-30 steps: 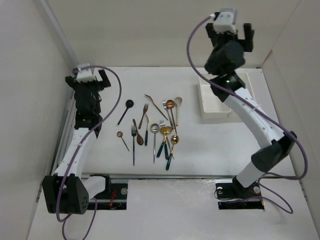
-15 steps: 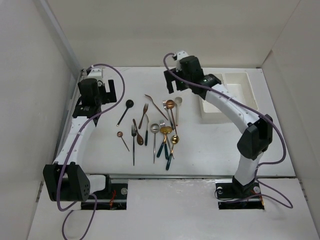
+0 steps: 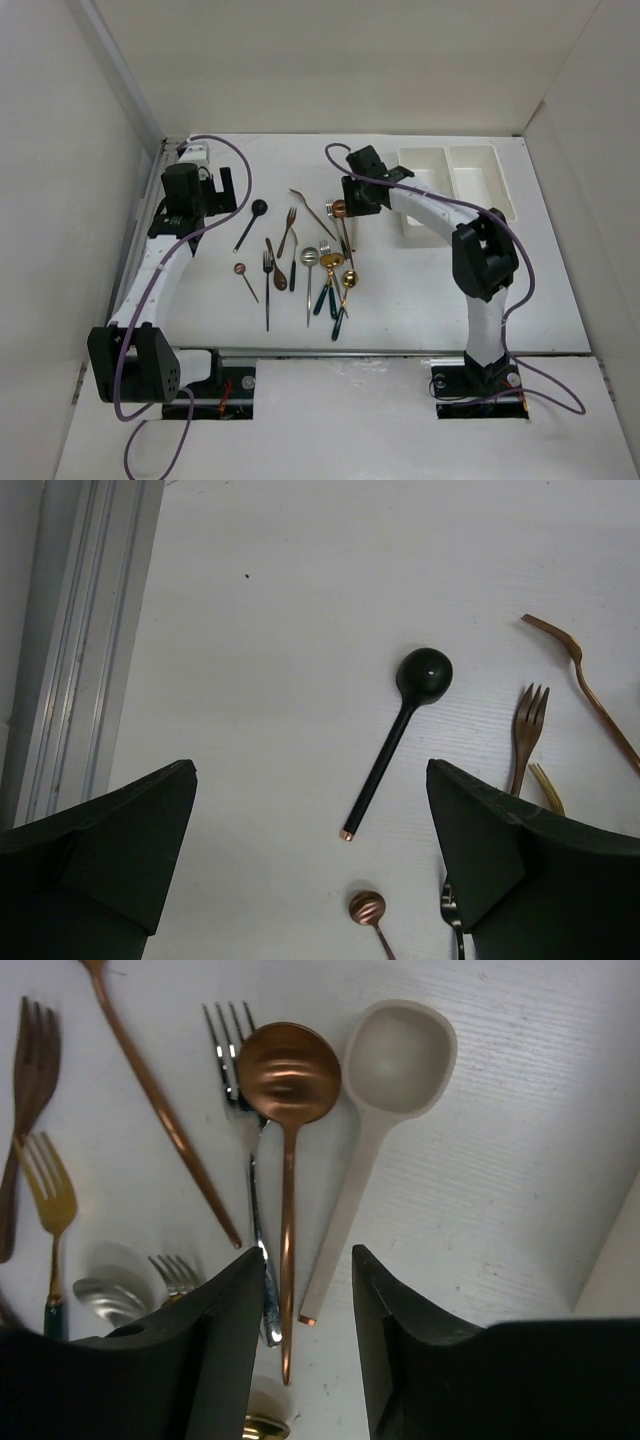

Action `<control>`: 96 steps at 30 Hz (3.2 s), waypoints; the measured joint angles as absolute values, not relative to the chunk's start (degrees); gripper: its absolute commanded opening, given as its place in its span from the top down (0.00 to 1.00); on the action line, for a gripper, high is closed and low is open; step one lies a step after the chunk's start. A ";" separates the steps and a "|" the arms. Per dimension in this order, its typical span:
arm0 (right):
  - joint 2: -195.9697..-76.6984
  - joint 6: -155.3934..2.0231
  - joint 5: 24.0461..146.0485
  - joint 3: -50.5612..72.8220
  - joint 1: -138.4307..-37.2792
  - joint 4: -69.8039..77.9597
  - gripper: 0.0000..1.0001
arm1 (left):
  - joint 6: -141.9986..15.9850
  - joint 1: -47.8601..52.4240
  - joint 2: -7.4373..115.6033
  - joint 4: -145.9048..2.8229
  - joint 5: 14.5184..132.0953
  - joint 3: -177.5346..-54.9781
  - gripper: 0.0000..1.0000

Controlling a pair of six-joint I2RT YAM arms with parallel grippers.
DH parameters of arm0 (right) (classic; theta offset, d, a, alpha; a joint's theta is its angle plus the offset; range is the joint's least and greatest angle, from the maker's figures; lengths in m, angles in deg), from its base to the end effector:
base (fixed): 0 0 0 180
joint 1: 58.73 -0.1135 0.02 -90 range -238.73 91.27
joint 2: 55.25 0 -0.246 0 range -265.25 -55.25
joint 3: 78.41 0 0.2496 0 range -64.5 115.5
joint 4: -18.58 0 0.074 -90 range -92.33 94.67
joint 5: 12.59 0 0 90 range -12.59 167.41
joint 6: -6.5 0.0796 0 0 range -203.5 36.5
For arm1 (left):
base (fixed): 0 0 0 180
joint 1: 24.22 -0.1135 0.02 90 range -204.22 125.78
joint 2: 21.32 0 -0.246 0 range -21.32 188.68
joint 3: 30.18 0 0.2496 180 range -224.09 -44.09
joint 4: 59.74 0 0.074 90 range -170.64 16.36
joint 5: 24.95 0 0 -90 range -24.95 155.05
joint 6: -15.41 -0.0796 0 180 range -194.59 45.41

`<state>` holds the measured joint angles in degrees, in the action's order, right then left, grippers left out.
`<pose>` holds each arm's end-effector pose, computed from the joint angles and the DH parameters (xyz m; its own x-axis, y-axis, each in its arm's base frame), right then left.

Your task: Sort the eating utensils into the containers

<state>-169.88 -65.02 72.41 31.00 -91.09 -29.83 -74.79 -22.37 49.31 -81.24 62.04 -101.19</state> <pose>0.3940 0.2414 0.1910 -0.8003 -0.1333 -0.5847 -0.2487 0.9609 0.1214 0.3311 -0.0065 0.2919 -0.3602 0.0151 -0.9328 -0.0155 0.9996 0.0222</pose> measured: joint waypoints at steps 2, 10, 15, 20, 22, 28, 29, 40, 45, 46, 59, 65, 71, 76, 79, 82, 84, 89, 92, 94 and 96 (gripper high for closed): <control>-171.17 -63.93 71.73 31.00 -90.63 -29.85 0.55 | -74.68 -22.37 49.31 -81.22 62.06 -100.77 0.00; -176.22 -61.13 71.52 31.02 -88.05 -29.65 0.55 | -74.64 -22.37 49.20 -81.26 62.06 -99.92 0.00; -178.82 -60.60 71.76 33.19 -87.31 -29.02 0.55 | -74.49 -22.37 49.20 -81.22 62.02 -99.92 0.00; -180.37 -60.87 72.08 33.45 -87.31 -28.17 0.55 | -74.27 -22.37 49.20 -81.20 62.00 -99.92 0.00; -180.66 -60.98 72.06 33.47 -87.31 -28.04 0.60 | -74.25 -22.37 49.20 -81.20 61.84 -99.92 0.00; -181.47 -61.52 72.06 34.32 -86.91 -27.62 1.00 | -74.25 -22.37 49.20 -81.17 61.49 -99.92 0.00; -181.53 -61.70 71.95 34.56 -86.85 -27.51 1.00 | -74.25 -22.37 49.20 -81.17 61.47 -99.92 0.00; -176.81 -75.01 71.84 44.94 -85.95 -30.51 1.00 | -76.37 -22.39 49.18 -79.08 63.70 -99.29 0.00; -161.93 -81.17 75.41 44.92 -78.48 -28.25 1.00 | -79.52 -22.37 49.22 -79.05 67.68 -99.31 0.00; -159.72 -81.52 75.54 44.97 -75.61 -28.04 1.00 | -79.86 -22.37 49.26 -79.05 68.18 -99.31 0.01; -173.01 -85.52 76.15 34.91 -67.22 -30.29 0.88 | -81.90 -22.06 51.34 -78.68 71.26 -99.29 0.02; -174.78 -85.08 77.92 35.11 -67.66 -31.53 0.37 | -82.25 -22.06 51.41 -78.66 71.53 -99.31 0.02; -169.82 -81.74 73.81 36.49 -68.75 -31.82 0.33 | -82.25 -22.06 51.69 -78.68 71.55 -99.31 0.02; -157.01 -77.13 69.44 31.15 -78.96 -27.01 0.35 | -81.81 -22.06 51.91 -78.66 71.40 -99.29 0.02; -159.78 -75.55 72.04 35.74 -89.40 -25.92 0.52 | -81.02 -22.06 52.35 -78.57 71.05 -99.07 0.02; -170.23 -74.13 76.72 43.07 -95.02 -24.95 0.57 | -80.48 -21.98 52.74 -78.64 70.85 -98.76 0.01; -176.07 -73.54 77.83 43.44 -95.55 -25.28 0.62 | -80.26 -21.91 52.85 -78.64 70.74 -98.72 0.01; -184.00 -72.47 77.42 41.78 -93.40 -28.14 0.71 | -80.26 -21.15 52.85 -78.66 70.41 -98.43 0.01; -183.96 -71.97 76.54 40.84 -92.20 -28.41 0.72 | -80.24 -20.91 52.85 -78.73 70.39 -98.41 0.00; -183.52 -71.69 75.76 40.29 -92.18 -27.71 0.72 | -80.11 -20.91 52.85 -78.75 70.39 -98.41 0.00; -182.73 -71.55 75.19 38.76 -92.49 -27.27 0.72 | -80.08 -20.91 52.85 -78.77 70.37 -98.41 0.00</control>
<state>-182.73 -71.55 75.19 38.76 -92.49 -27.27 -80.08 -20.91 52.85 -78.77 70.37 -98.41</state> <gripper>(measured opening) 0.282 0.997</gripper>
